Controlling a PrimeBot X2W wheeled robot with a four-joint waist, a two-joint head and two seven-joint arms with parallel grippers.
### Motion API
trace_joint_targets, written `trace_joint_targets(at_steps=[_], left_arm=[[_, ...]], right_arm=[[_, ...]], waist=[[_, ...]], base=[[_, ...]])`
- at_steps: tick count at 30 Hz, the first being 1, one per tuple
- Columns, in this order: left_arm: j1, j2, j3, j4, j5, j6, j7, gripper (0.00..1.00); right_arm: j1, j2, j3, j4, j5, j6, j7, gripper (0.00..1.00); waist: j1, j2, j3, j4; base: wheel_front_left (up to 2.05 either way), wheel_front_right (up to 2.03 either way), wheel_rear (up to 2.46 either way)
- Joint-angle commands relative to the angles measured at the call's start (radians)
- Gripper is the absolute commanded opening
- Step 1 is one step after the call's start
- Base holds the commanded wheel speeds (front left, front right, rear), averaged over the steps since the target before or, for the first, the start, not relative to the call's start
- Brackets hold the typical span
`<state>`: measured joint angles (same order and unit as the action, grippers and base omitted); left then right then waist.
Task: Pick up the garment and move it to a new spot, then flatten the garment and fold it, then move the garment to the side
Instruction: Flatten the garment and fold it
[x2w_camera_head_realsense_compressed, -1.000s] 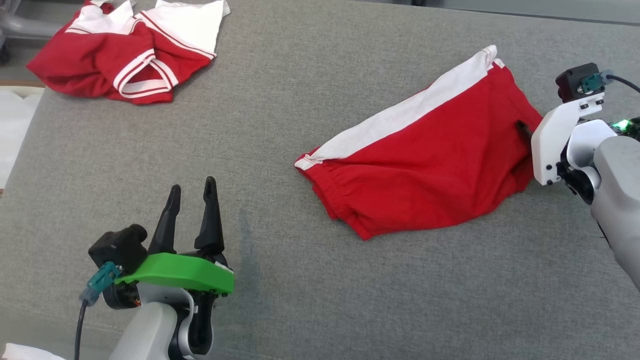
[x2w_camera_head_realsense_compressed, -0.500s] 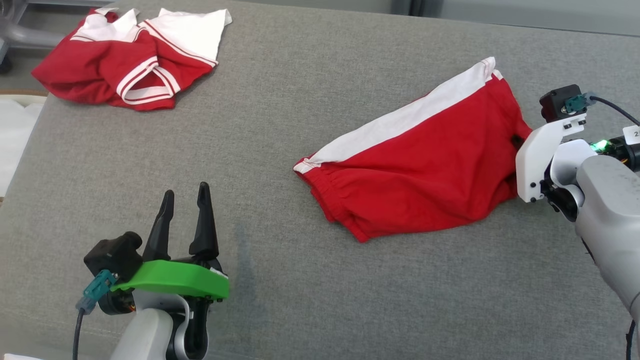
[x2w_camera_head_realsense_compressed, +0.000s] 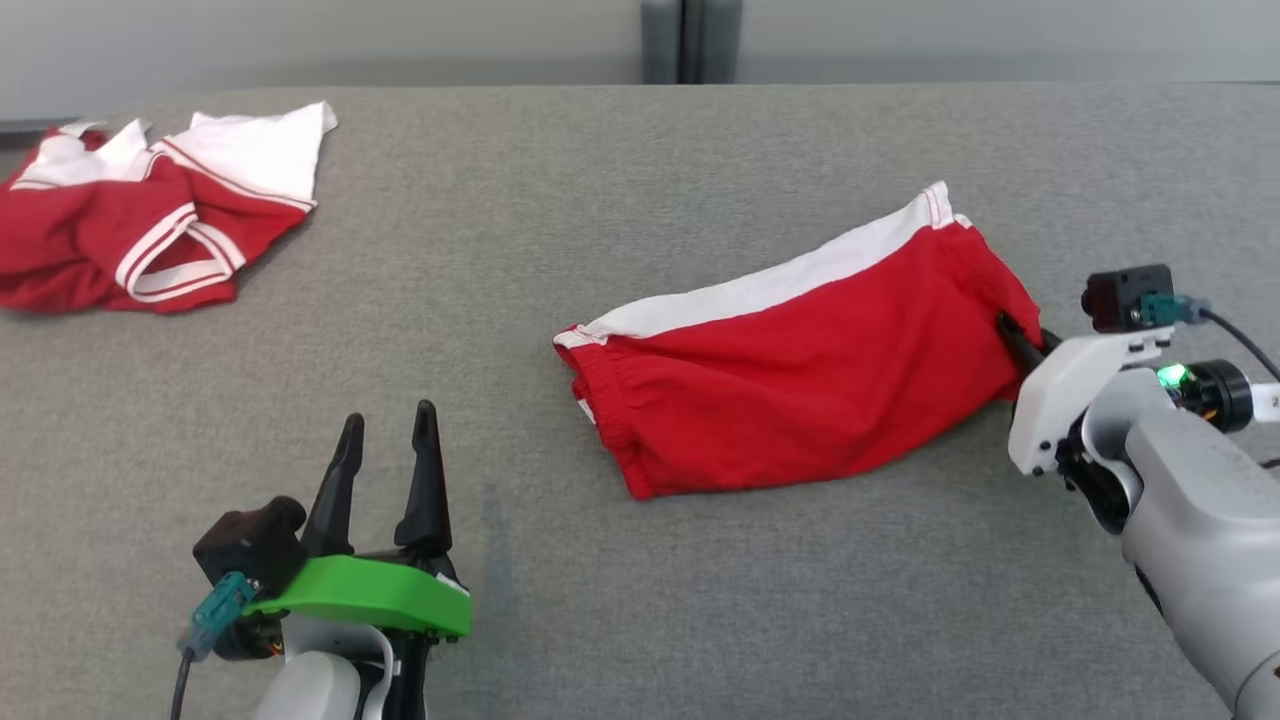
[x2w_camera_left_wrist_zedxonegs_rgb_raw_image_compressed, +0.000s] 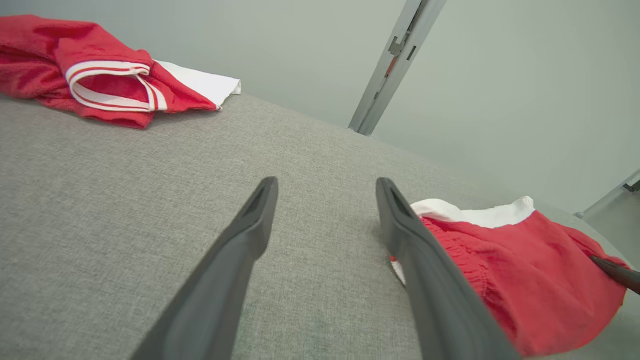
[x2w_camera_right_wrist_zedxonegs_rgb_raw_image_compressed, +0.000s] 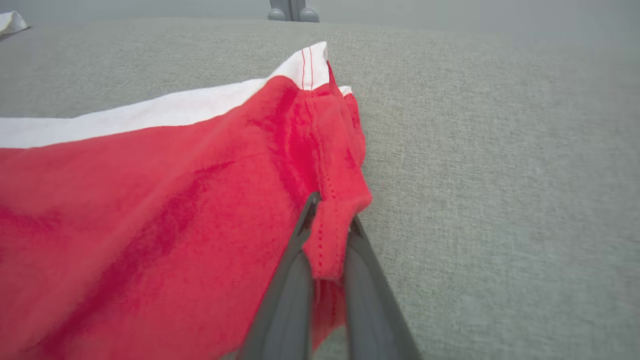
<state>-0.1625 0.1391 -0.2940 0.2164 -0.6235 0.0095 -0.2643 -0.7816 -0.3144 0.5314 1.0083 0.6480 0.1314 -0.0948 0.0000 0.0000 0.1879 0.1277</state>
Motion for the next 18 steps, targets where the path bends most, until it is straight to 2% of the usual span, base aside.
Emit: trace_joint_targets(at_steps=[1, 9, 18], left_arm=[[0.02, -0.004, -0.003, 0.0, 0.005, 0.0, 0.0, 1.0], [0.045, -0.003, -0.028, 0.003, 0.021, 0.006, 0.004, 1.0], [0.04, 0.002, -0.04, 0.008, 0.025, 0.01, 0.009, 1.0]], right_arm=[[0.037, -0.002, -0.014, 0.001, 0.007, -0.001, -0.028, 0.0], [0.147, 0.033, -0.081, 0.006, 0.014, -0.001, -0.11, 0.0], [0.13, 0.073, -0.127, -0.031, -0.032, -0.001, -0.139, 0.0]], waist=[[0.0, 0.0, -0.055, -0.08], [0.0, 0.0, -0.073, -0.15], [0.0, 0.0, -0.065, -0.132]], base=[[0.0, 0.0, 0.0], [0.0, 0.0, 0.0], [0.0, 0.0, 0.0]])
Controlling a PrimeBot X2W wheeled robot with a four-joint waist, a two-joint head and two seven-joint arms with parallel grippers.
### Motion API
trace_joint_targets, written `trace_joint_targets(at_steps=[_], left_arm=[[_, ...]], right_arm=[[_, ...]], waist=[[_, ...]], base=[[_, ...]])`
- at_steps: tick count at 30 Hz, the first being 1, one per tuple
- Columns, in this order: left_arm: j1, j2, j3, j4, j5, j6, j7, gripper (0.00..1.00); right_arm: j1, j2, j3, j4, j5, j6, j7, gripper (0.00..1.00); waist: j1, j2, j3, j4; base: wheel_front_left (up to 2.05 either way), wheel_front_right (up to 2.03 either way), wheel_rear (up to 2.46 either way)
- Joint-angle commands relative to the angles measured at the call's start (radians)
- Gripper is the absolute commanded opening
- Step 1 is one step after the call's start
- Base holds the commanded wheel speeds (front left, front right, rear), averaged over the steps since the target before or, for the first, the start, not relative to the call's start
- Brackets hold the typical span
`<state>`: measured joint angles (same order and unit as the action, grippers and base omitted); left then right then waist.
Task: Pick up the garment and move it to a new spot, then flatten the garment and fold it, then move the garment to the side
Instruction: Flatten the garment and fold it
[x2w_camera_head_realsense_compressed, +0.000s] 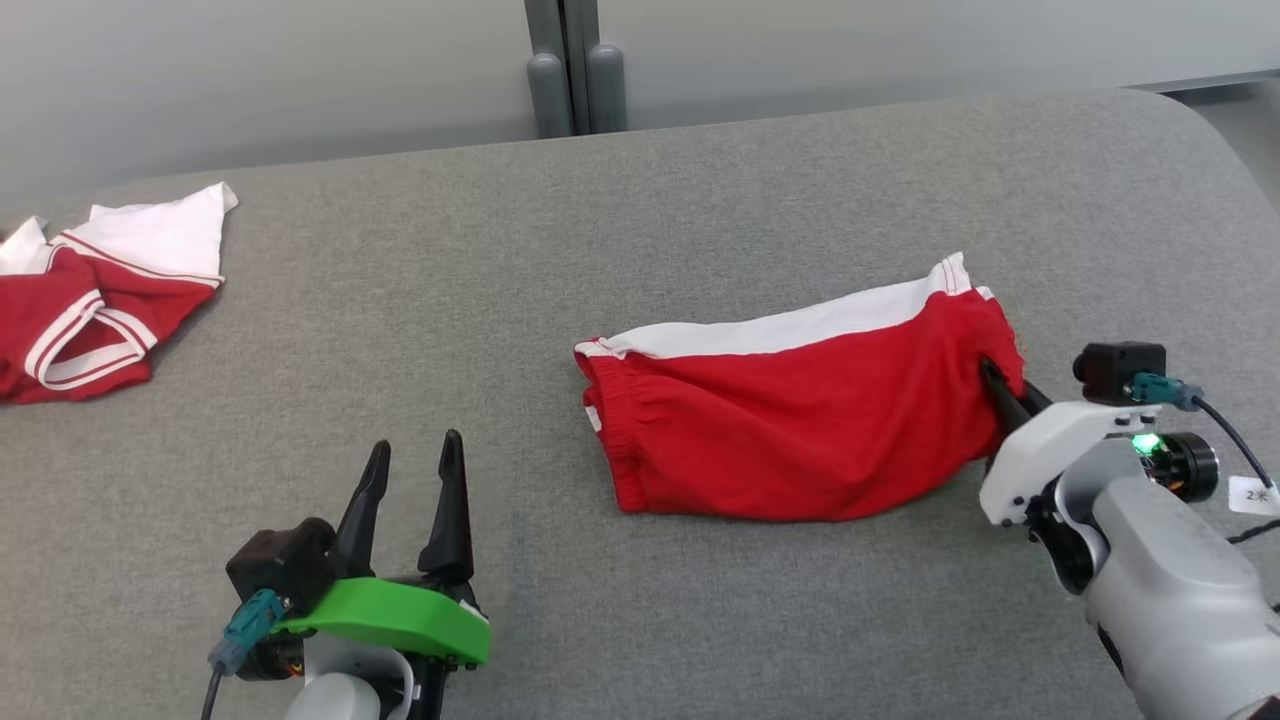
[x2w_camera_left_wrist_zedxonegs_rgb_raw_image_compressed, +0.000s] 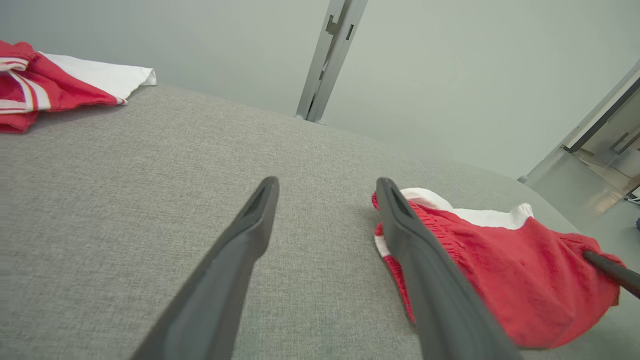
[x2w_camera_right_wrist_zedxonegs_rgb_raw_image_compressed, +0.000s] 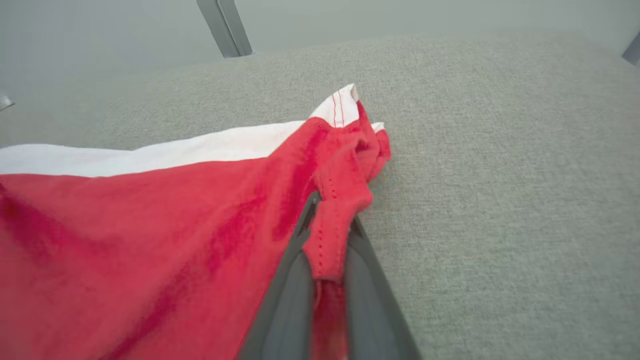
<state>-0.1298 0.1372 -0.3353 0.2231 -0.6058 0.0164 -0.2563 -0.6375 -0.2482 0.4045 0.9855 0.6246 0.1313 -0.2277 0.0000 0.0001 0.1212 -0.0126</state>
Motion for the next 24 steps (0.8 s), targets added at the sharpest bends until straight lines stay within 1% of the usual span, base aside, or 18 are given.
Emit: trace_joint_targets(at_steps=[1, 7, 10, 12, 17, 20, 24], left_arm=[[0.007, 0.003, 0.0, 0.003, 0.006, 0.002, 0.001, 1.0], [0.01, -0.006, 0.004, 0.008, -0.003, 0.005, -0.002, 1.0], [0.009, -0.01, 0.005, 0.011, -0.004, 0.005, -0.004, 1.0], [0.007, -0.011, 0.005, 0.013, -0.004, 0.003, -0.005, 1.0], [0.0, -0.016, 0.006, 0.018, -0.005, -0.003, -0.006, 1.0], [-0.002, -0.02, 0.009, 0.021, -0.004, -0.005, -0.008, 1.0], [-0.002, -0.024, 0.017, 0.025, -0.004, -0.008, -0.01, 1.0]], right_arm=[[-0.02, 0.015, -0.002, -0.019, -0.015, -0.001, -0.008, 0.0], [-0.062, 0.102, 0.039, -0.117, -0.065, -0.001, 0.008, 0.0], [-0.082, 0.151, 0.095, -0.18, -0.087, -0.001, 0.039, 0.0], [-0.088, 0.172, 0.136, -0.218, -0.09, -0.001, 0.062, 0.0], [-0.068, 0.192, 0.25, -0.277, -0.079, -0.001, 0.122, 0.0], [-0.058, 0.194, 0.309, -0.278, -0.078, -0.001, 0.152, 0.0], [-0.048, 0.196, 0.361, -0.262, -0.087, -0.001, 0.169, 0.0]], waist=[[0.0, -0.0001, 0.001, 0.014], [0.0, -0.0001, -0.005, 0.048], [0.0, -0.0001, -0.008, 0.064], [0.0, -0.0001, -0.008, 0.074], [0.0, -0.0001, -0.004, 0.095], [0.0, -0.0001, 0.0, 0.104], [0.0, -0.0001, 0.006, 0.109]], base=[[0.0, 0.0, 0.0], [0.0, 0.0, 0.0], [0.0, 0.0, 0.0], [0.0, 0.0, 0.0], [0.0, 0.0, 0.0], [0.0, 0.0, 0.0], [0.0, 0.0, 0.0]])
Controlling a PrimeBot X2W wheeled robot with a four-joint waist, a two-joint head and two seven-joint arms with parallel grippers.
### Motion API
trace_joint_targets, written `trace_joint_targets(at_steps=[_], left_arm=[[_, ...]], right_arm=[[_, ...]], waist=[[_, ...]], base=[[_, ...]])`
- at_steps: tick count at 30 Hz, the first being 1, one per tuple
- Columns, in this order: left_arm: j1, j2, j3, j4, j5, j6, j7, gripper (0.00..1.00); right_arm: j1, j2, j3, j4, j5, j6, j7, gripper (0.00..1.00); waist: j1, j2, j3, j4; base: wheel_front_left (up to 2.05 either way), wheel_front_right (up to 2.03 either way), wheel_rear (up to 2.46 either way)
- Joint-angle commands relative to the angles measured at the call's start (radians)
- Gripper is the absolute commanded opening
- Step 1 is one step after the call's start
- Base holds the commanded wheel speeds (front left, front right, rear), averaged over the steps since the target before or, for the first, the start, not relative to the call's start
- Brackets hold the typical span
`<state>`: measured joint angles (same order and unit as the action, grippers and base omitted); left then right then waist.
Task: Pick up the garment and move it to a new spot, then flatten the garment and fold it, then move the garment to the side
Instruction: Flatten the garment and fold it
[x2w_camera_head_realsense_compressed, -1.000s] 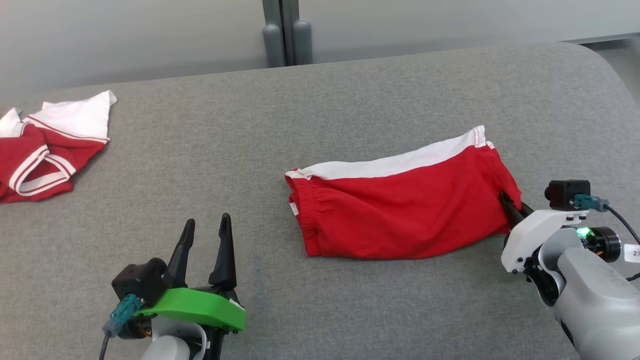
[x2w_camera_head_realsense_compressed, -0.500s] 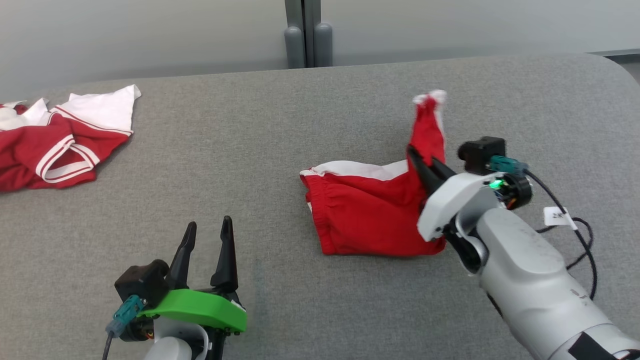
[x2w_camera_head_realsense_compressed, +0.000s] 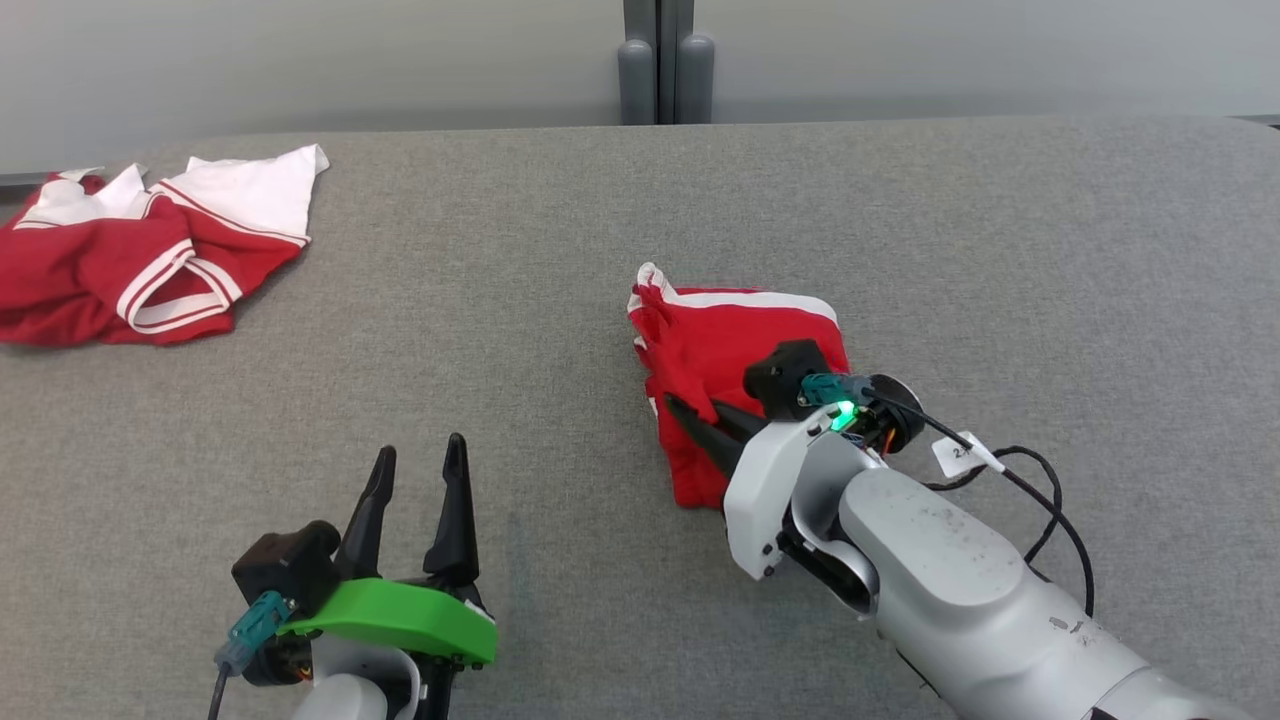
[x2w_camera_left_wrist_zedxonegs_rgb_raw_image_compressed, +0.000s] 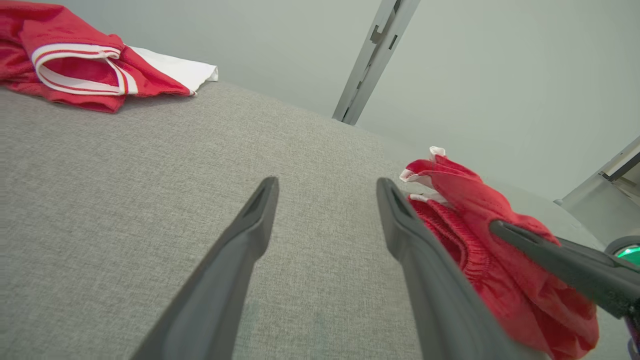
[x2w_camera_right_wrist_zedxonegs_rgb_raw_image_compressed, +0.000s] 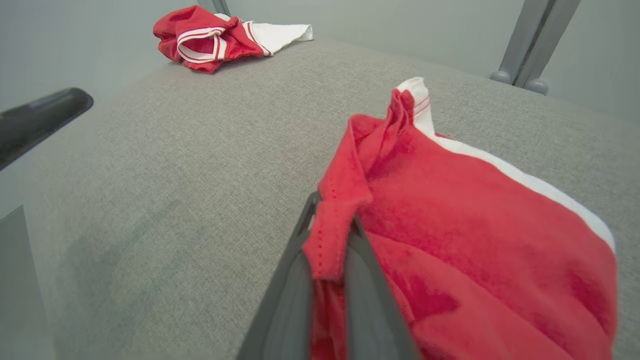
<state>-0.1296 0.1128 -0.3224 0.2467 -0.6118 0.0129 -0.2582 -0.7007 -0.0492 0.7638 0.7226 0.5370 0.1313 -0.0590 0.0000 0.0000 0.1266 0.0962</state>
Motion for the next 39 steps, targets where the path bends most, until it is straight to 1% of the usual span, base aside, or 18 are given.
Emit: trace_joint_targets(at_steps=[1, 4, 10, 11, 12, 13, 19, 23, 30, 36, 37, 38, 39], left_arm=[[-0.001, -0.001, 0.007, 0.002, 0.003, -0.004, -0.008, 1.0], [0.002, -0.004, 0.012, 0.004, 0.005, -0.005, -0.007, 1.0], [0.008, -0.011, 0.015, 0.003, 0.009, -0.009, -0.007, 1.0], [0.009, -0.011, 0.016, 0.004, 0.01, -0.009, -0.008, 1.0], [0.01, -0.012, 0.017, 0.005, 0.011, -0.011, -0.008, 1.0], [0.011, -0.013, 0.017, 0.005, 0.012, -0.012, -0.008, 1.0], [0.014, -0.016, 0.017, 0.01, 0.018, -0.016, -0.007, 1.0], [0.021, -0.017, 0.019, 0.014, 0.02, -0.021, -0.007, 1.0], [0.032, -0.019, 0.027, 0.015, 0.03, -0.029, -0.006, 1.0], [0.041, -0.022, 0.029, 0.011, 0.039, -0.032, -0.006, 1.0], [0.041, -0.022, 0.03, 0.011, 0.042, -0.032, -0.006, 1.0], [0.04, -0.023, 0.029, 0.01, 0.044, -0.034, -0.006, 1.0], [0.039, -0.024, 0.029, 0.01, 0.044, -0.035, -0.006, 1.0]], right_arm=[[0.017, -0.003, 0.01, 0.002, 0.005, -0.001, 0.005, 0.0], [0.016, -0.003, 0.03, 0.005, -0.004, -0.001, 0.013, 0.0], [0.033, -0.003, 0.039, -0.008, -0.012, -0.001, 0.029, 0.0], [0.038, -0.003, 0.04, -0.011, -0.013, -0.001, 0.029, 0.14], [0.044, -0.003, 0.039, -0.014, -0.016, -0.001, 0.027, 0.4], [0.047, -0.003, 0.039, -0.018, -0.019, -0.001, 0.022, 1.0], [0.076, -0.003, 0.011, -0.054, -0.025, -0.001, -0.026, 1.0], [0.088, -0.003, -0.035, -0.076, -0.04, -0.001, -0.062, 1.0], [0.107, -0.017, -0.171, -0.102, -0.082, -0.001, -0.112, 1.0], [0.106, -0.023, -0.255, -0.075, -0.172, -0.001, -0.105, 1.0], [0.101, -0.025, -0.262, -0.067, -0.192, -0.001, -0.103, 0.89], [0.094, -0.031, -0.269, -0.054, -0.218, -0.001, -0.1, 0.59], [0.088, -0.034, -0.27, -0.042, -0.24, -0.001, -0.098, 0.38]], waist=[[0.0, 0.0, 0.0, -0.001], [0.0, 0.0, -0.001, -0.006], [0.0, 0.0, -0.006, -0.02], [0.0, 0.0, -0.006, -0.022], [0.0, 0.0, -0.006, -0.024], [0.0, 0.0, -0.007, -0.025], [0.0, 0.0, -0.012, -0.031], [0.0, 0.0, -0.024, -0.033], [0.0, 0.0, -0.046, -0.035], [0.0, 0.0, -0.049, -0.022], [0.0, 0.0, -0.047, -0.018], [0.0, 0.0, -0.044, -0.011], [0.0, 0.0, -0.043, -0.007]], base=[[0.0, 0.0, 0.0], [0.0, 0.0, 0.0], [0.0, 0.0, 0.0], [0.0, 0.0, 0.0], [0.0, 0.0, 0.0], [0.0, 0.0, 0.0], [0.0, 0.0, 0.0], [0.0, 0.0, 0.0], [0.0, 0.0, 0.0], [0.0, 0.0, 0.0], [0.0, 0.0, 0.0], [0.0, 0.0, 0.0], [0.0, 0.0, 0.0]])
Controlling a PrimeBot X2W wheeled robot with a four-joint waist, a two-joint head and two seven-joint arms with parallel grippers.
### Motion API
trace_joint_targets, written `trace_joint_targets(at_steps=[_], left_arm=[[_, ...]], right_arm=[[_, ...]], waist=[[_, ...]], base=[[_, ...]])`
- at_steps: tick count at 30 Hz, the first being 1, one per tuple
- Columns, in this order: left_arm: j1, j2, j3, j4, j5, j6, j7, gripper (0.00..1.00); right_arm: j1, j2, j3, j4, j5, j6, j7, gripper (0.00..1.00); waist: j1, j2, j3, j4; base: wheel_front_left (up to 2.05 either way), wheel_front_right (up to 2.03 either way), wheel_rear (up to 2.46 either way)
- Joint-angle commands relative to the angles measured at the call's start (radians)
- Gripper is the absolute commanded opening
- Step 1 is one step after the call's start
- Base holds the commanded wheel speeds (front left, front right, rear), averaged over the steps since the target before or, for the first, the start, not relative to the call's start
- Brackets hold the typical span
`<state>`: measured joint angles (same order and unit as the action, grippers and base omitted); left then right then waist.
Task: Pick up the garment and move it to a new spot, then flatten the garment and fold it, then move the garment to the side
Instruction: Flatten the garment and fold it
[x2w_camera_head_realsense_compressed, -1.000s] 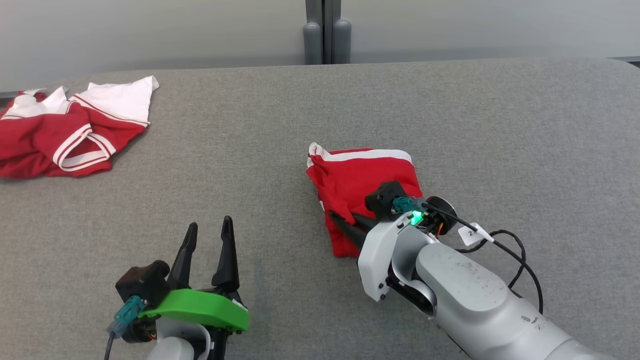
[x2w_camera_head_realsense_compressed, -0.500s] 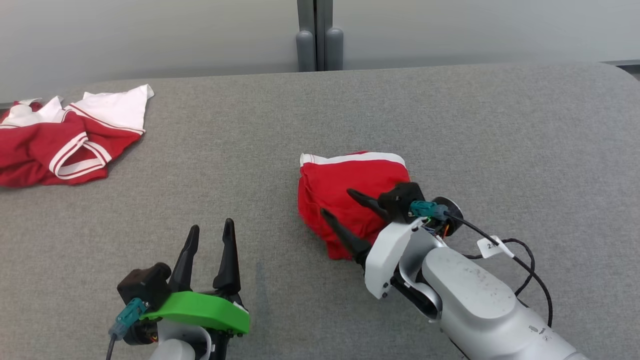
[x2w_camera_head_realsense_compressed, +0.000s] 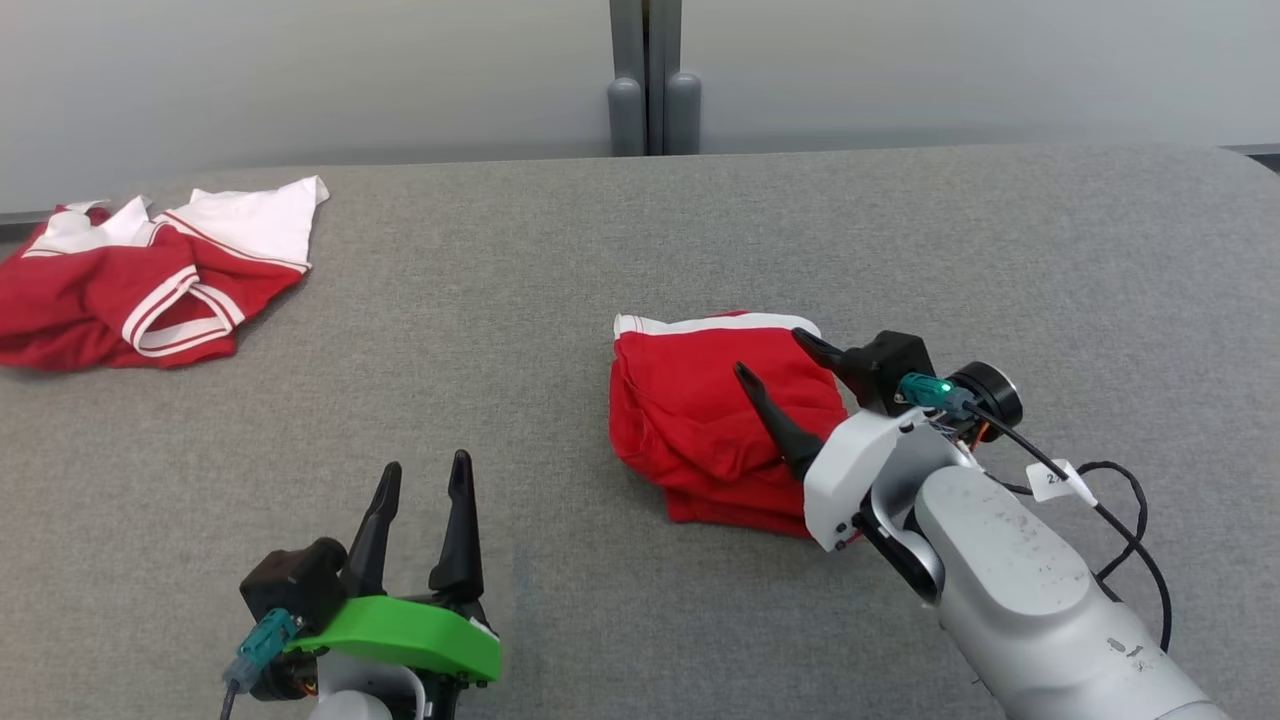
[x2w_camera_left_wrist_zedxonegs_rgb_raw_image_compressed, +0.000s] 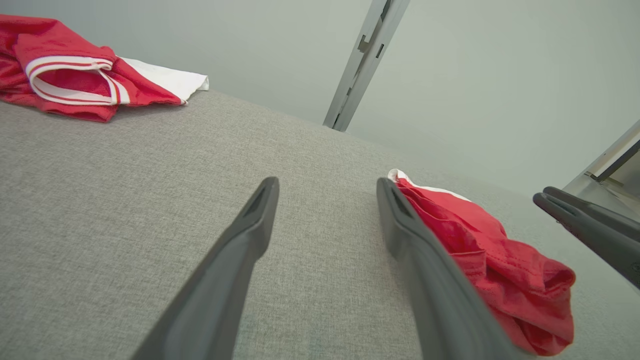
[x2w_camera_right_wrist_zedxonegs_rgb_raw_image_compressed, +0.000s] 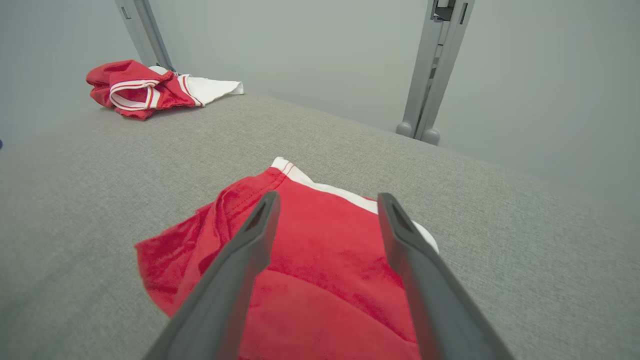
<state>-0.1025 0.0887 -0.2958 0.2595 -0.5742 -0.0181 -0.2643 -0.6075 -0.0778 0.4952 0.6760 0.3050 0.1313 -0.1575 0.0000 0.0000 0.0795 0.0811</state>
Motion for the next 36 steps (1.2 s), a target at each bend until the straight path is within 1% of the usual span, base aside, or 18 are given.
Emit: trace_joint_targets(at_steps=[1, 2, 3, 8, 12, 17, 22, 28, 31, 33, 36], left_arm=[[0.011, 0.0, 0.002, -0.002, 0.006, -0.006, 0.0, 1.0], [0.01, -0.001, 0.003, -0.001, 0.007, -0.006, 0.0, 1.0], [0.009, -0.002, 0.004, 0.001, 0.008, -0.006, 0.0, 1.0], [0.011, -0.006, 0.012, 0.008, 0.012, -0.009, 0.0, 1.0], [0.018, -0.008, 0.022, 0.011, 0.015, -0.013, 0.0, 1.0], [0.016, -0.011, 0.029, 0.008, 0.022, -0.015, 0.0, 1.0], [0.007, -0.016, 0.034, 0.01, 0.027, -0.018, 0.0, 1.0], [-0.004, -0.021, 0.042, 0.019, 0.032, -0.025, 0.0, 1.0], [-0.008, -0.021, 0.048, 0.02, 0.043, -0.026, 0.0, 1.0], [-0.011, -0.019, 0.051, 0.022, 0.054, -0.03, 0.0, 1.0], [-0.022, -0.012, 0.053, 0.026, 0.074, -0.035, 0.0, 1.0]], right_arm=[[-0.011, -0.006, -0.006, 0.02, -0.034, -0.001, 0.001, 0.22], [-0.012, -0.006, -0.009, 0.033, -0.048, -0.001, 0.001, 0.08], [-0.012, -0.002, -0.009, 0.049, -0.065, -0.001, 0.002, 0.0], [-0.002, 0.012, 0.011, 0.122, -0.102, -0.001, -0.007, 0.0], [0.015, 0.022, 0.07, 0.149, -0.083, -0.001, -0.015, 0.0], [0.013, 0.026, 0.172, 0.128, -0.028, -0.001, -0.018, 0.0], [-0.003, 0.025, 0.28, 0.111, 0.03, -0.001, 0.007, 0.0], [-0.023, 0.025, 0.337, 0.128, 0.057, -0.001, -0.005, 0.0], [-0.037, 0.025, 0.334, 0.121, 0.066, -0.001, -0.032, 0.0], [-0.043, 0.025, 0.321, 0.116, 0.069, -0.001, -0.052, 0.14], [-0.047, 0.025, 0.279, 0.105, 0.072, -0.001, -0.078, 0.44]], waist=[[0.0, 0.0, 0.007, 0.016], [0.0, 0.0, 0.009, 0.021], [0.0, 0.0, 0.011, 0.03], [0.0, 0.0, 0.016, 0.061], [0.0, 0.0, 0.018, 0.076], [0.0, 0.0, 0.023, 0.084], [0.0, 0.0, 0.035, 0.085], [0.0, 0.0, 0.041, 0.076], [0.0, 0.0, 0.035, 0.063], [0.0, 0.0, 0.028, 0.053], [0.0, 0.0, 0.01, 0.034]], base=[[0.0, 0.0, 0.0], [0.0, 0.0, 0.0], [0.0, 0.0, 0.0], [0.0, 0.0, 0.0], [0.0, 0.0, 0.0], [0.0, 0.0, 0.0], [0.0, 0.0, 0.0], [0.0, 0.0, 0.0], [0.0, 0.0, 0.0], [0.0, 0.0, 0.0], [0.0, 0.0, 0.0]])
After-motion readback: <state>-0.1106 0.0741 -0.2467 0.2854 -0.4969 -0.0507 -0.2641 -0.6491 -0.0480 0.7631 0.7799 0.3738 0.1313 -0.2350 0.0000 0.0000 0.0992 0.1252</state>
